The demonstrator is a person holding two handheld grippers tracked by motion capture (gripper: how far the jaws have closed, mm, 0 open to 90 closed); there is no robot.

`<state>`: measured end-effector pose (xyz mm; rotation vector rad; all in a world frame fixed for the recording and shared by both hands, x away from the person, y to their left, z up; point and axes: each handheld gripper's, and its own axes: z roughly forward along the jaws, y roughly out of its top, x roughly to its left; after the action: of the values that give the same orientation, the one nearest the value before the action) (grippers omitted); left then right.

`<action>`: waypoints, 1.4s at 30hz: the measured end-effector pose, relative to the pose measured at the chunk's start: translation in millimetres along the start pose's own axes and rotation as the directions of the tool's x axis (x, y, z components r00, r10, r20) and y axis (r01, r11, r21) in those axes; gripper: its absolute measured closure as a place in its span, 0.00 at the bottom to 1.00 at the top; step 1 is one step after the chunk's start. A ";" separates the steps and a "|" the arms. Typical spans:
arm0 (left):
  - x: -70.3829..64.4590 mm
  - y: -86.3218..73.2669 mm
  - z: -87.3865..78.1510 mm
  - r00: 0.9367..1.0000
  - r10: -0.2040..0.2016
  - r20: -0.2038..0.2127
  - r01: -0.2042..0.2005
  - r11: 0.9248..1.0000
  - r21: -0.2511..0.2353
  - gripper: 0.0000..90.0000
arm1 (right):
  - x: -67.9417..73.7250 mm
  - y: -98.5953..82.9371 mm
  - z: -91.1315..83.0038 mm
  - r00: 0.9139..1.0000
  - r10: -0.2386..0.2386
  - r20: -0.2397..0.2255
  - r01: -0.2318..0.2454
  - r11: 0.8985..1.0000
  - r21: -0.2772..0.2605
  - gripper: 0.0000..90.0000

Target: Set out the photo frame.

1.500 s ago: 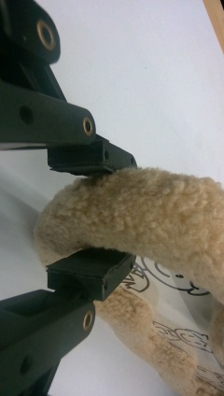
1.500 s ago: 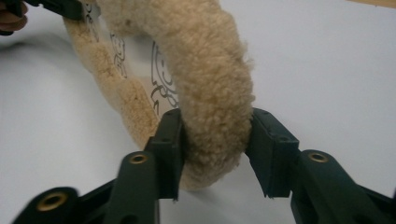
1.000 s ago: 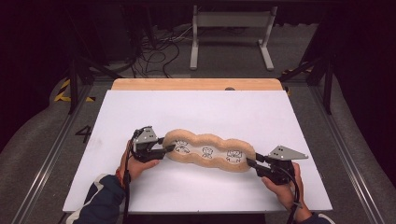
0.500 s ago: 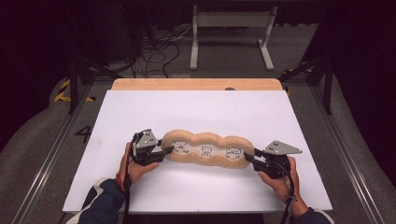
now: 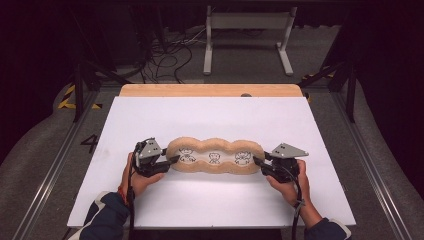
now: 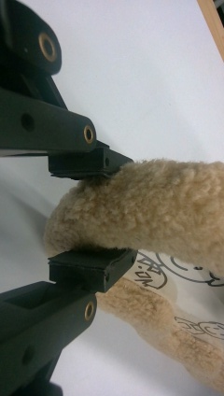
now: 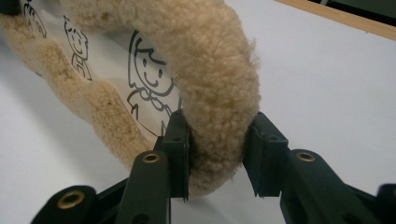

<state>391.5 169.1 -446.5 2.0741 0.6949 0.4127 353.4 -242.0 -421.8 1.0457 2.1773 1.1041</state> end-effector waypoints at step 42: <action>-5.9 -0.9 -20.6 0.997 0.057 -0.047 -0.056 0.998 0.014 0.43 | -7.3 -5.0 -19.1 0.998 -0.060 0.027 0.059 0.998 0.031 0.39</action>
<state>375.7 179.2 -435.9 2.1055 0.6694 0.4922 342.5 -258.6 -414.7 0.9964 2.1952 1.0265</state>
